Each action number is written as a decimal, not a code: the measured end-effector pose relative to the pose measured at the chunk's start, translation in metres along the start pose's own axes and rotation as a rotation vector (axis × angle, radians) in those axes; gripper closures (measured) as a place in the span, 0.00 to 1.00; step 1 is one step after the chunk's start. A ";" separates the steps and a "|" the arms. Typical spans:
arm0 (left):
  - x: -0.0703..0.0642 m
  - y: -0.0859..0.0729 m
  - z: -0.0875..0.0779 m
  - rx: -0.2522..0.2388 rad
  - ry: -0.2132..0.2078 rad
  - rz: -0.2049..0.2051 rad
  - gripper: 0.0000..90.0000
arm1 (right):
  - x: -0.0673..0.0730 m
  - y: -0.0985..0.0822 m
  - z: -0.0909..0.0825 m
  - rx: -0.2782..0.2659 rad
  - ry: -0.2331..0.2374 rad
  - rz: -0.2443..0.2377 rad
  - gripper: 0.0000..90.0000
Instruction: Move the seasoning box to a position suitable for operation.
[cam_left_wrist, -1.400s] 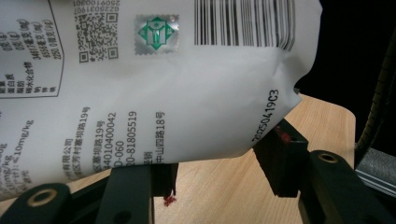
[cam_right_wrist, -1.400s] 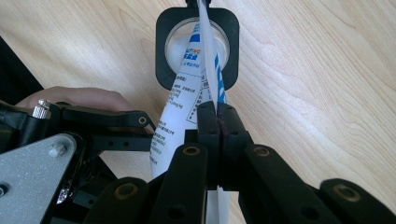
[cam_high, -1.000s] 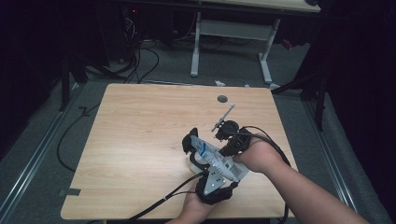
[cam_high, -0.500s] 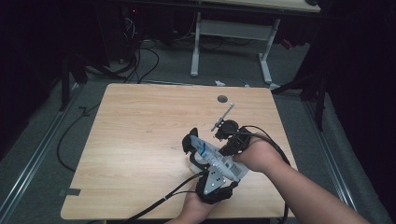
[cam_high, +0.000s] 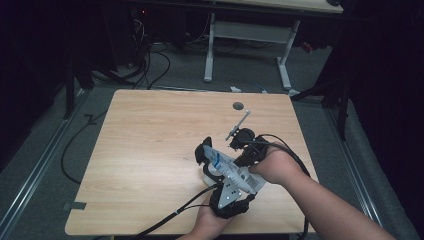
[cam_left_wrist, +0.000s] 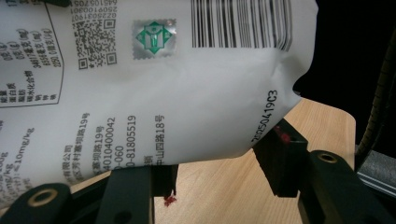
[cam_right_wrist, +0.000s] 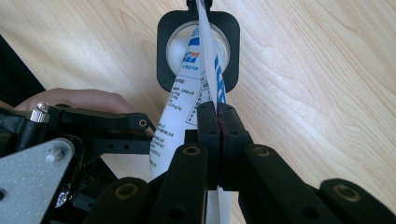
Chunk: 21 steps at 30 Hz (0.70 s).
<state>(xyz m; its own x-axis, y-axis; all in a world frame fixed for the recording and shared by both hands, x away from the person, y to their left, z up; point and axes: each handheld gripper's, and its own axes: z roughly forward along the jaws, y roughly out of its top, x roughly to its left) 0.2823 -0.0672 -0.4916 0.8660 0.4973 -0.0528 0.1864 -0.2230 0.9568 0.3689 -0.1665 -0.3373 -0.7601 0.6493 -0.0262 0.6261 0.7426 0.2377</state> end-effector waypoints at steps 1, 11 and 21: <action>0.000 0.000 0.000 0.000 0.000 0.000 0.59 | 0.000 0.000 0.000 0.000 0.000 0.001 1.00; 0.000 0.000 0.000 -0.002 0.002 -0.001 0.59 | 0.000 0.000 0.000 -0.001 0.002 0.001 1.00; 0.000 0.000 0.000 -0.007 0.002 -0.005 0.59 | 0.000 0.001 0.000 0.000 0.000 0.000 1.00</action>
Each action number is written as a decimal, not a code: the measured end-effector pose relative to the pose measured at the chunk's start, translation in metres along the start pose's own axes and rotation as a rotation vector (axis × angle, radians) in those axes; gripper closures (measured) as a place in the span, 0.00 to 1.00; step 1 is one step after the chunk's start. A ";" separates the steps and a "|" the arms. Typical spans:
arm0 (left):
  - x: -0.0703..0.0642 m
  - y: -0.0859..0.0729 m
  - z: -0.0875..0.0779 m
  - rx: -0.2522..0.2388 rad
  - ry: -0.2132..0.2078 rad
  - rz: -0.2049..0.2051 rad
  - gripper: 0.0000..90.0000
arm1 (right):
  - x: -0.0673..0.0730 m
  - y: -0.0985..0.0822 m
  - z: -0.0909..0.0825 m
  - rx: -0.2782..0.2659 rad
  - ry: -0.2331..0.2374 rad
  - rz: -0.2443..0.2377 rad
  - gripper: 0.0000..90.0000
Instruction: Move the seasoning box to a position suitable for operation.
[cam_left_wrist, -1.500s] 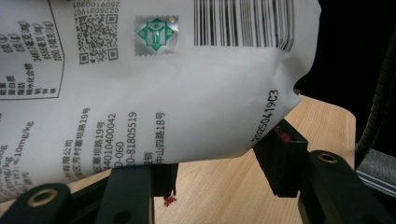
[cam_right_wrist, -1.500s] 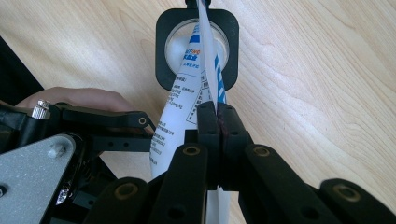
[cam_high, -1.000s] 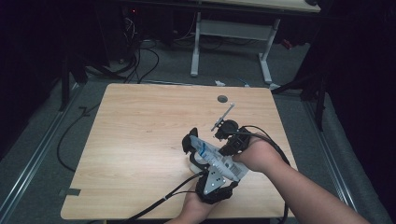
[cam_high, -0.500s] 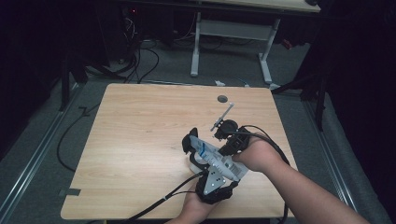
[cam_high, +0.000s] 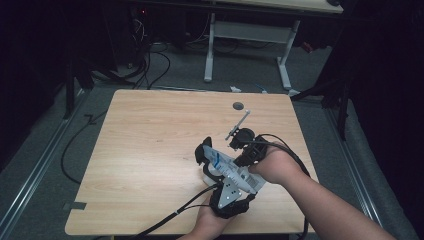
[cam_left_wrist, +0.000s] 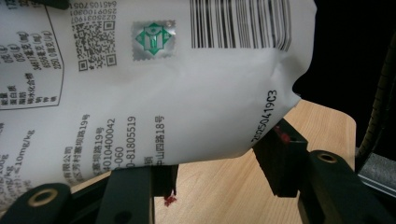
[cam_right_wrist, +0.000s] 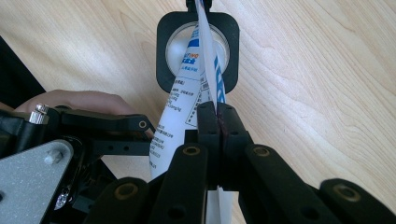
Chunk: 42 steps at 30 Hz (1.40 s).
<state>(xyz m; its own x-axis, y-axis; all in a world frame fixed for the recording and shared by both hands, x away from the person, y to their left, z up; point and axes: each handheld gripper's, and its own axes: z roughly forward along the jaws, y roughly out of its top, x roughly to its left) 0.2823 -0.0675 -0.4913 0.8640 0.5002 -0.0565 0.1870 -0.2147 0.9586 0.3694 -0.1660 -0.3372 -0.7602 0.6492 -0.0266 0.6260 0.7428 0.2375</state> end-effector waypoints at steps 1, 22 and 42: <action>0.000 0.000 0.000 0.000 -0.001 0.000 0.59 | 0.000 0.000 0.000 0.000 -0.001 0.000 1.00; 0.000 0.001 0.001 -0.001 0.003 0.002 0.60 | 0.000 0.000 0.000 -0.007 0.002 0.000 1.00; 0.001 0.004 0.001 -0.002 0.011 0.006 0.60 | -0.002 0.000 -0.001 -0.010 0.008 0.007 1.00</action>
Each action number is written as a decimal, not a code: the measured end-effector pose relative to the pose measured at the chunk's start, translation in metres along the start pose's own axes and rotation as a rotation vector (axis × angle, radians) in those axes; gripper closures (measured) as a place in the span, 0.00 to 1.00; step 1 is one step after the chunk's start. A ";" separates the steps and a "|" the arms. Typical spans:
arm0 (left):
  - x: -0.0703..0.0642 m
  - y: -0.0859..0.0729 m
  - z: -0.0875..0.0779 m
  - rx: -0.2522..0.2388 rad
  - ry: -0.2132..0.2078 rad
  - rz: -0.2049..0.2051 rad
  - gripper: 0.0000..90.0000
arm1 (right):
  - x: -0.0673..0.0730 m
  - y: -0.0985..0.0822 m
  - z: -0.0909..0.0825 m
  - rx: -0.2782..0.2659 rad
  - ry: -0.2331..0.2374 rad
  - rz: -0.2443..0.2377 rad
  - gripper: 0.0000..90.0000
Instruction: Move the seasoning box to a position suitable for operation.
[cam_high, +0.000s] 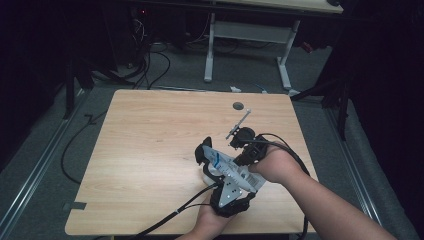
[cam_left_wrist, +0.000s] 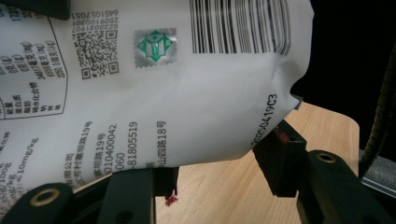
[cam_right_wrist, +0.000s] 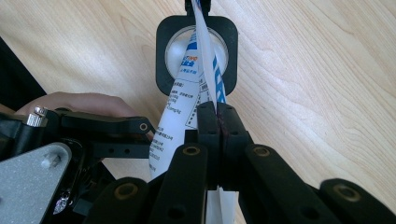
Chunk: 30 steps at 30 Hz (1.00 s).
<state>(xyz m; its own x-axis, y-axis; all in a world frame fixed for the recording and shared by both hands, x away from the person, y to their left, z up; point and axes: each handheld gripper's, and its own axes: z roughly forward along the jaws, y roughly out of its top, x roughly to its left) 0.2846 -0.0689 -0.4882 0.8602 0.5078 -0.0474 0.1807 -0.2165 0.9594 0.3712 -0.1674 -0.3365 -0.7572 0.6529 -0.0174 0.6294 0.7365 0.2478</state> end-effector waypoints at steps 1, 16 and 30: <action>0.000 0.000 0.000 0.001 0.000 -0.001 0.60 | -0.001 0.000 0.000 0.002 -0.002 -0.003 1.00; 0.000 0.001 0.000 -0.007 0.006 -0.003 0.60 | 0.001 0.002 0.000 0.006 -0.007 -0.006 1.00; 0.002 0.002 -0.002 -0.011 0.010 -0.003 0.60 | 0.004 0.006 0.000 0.007 -0.006 -0.008 1.00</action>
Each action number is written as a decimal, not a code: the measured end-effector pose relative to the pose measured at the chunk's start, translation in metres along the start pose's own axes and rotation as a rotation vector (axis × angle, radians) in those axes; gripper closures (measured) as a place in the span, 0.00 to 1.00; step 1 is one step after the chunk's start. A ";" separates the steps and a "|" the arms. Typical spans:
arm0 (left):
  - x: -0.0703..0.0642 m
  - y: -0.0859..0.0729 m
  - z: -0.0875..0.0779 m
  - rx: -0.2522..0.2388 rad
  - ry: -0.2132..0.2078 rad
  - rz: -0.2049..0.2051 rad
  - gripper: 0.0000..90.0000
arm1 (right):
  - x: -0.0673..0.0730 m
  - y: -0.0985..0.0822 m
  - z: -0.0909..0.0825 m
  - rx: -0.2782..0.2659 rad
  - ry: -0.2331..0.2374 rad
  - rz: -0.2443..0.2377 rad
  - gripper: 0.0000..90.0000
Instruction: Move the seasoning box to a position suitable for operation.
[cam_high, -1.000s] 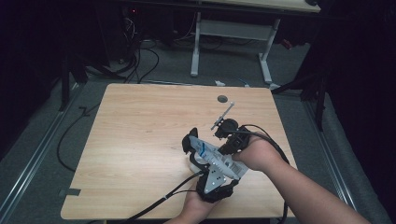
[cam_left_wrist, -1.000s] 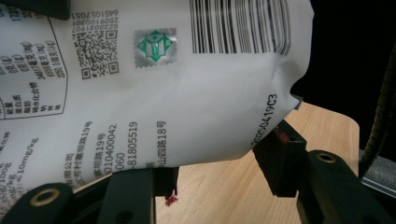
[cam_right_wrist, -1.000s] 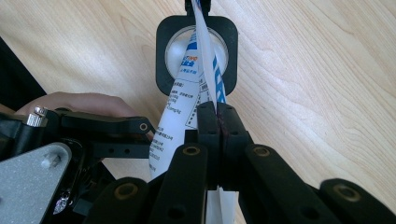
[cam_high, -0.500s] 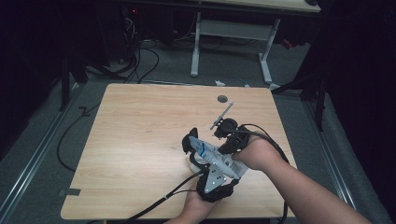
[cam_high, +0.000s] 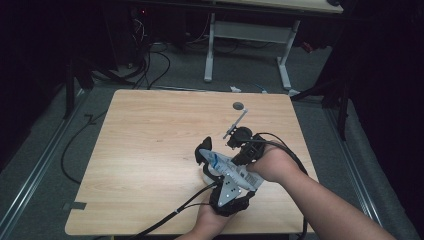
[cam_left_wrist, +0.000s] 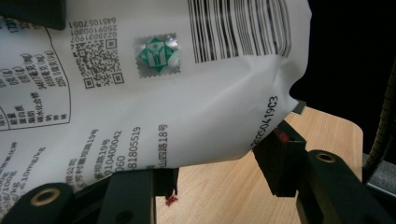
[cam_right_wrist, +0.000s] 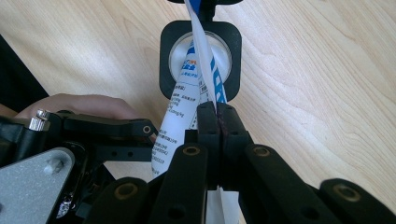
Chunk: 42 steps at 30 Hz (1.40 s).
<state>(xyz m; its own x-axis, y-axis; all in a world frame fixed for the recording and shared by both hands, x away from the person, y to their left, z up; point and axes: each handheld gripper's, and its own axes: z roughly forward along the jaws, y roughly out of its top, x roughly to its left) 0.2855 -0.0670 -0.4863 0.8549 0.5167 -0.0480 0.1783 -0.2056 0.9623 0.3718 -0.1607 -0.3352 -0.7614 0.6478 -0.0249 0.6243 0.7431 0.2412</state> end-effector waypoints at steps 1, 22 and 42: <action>0.000 0.000 0.000 0.000 0.000 0.000 0.60 | 0.000 0.000 0.000 -0.002 0.002 0.001 1.00; 0.001 0.002 0.000 0.001 0.001 0.000 0.61 | -0.001 -0.001 -0.001 -0.012 -0.001 -0.002 1.00; 0.000 0.001 0.000 0.000 -0.002 0.004 0.61 | -0.001 -0.002 0.000 -0.015 0.006 0.000 1.00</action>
<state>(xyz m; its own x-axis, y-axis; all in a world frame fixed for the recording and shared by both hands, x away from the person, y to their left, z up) 0.2857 -0.0674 -0.4857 0.8565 0.5141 -0.0446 0.1746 -0.2073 0.9626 0.3713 -0.1634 -0.3354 -0.7625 0.6467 -0.0191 0.6215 0.7404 0.2559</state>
